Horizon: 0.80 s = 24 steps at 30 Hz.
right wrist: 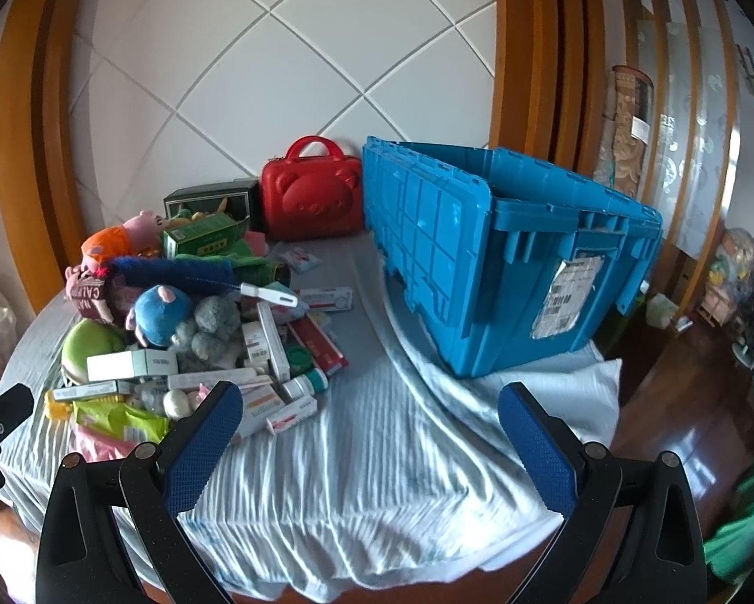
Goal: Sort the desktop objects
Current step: 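Reach both tools toward the heap of toys and medicine boxes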
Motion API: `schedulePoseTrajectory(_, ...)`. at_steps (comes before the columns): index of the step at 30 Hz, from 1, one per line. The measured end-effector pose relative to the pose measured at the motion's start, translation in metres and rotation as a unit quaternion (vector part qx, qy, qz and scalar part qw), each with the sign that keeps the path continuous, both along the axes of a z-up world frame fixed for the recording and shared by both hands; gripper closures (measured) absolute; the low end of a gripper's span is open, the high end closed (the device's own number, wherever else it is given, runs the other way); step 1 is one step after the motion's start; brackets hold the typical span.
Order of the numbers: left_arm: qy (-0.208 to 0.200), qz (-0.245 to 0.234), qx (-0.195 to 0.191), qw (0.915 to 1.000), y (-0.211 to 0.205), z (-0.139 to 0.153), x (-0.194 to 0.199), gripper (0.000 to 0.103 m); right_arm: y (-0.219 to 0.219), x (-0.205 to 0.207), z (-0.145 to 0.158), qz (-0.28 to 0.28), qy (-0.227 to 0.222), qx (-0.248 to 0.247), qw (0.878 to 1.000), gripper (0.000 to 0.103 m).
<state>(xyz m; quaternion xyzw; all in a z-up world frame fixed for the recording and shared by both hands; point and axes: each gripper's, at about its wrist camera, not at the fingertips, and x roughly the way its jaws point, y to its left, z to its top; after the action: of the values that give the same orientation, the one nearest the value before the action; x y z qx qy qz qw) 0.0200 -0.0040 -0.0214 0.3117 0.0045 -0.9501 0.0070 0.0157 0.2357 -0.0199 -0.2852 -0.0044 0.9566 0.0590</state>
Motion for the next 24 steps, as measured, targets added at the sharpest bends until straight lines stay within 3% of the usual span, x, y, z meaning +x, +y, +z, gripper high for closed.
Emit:
schedulePoseTrajectory(15,-0.009,0.006,-0.006,0.9999,-0.007,-0.005,0.002,0.001,-0.004,-0.001,-0.006,0.009,-0.01,-0.007,1.0,0.0)
schedulePoseTrajectory(24,-0.064,0.066,-0.004,0.9958,-0.073,-0.043,-0.018,0.002,-0.018,-0.032,-0.04,0.023,-0.059,-0.022,0.998,0.0)
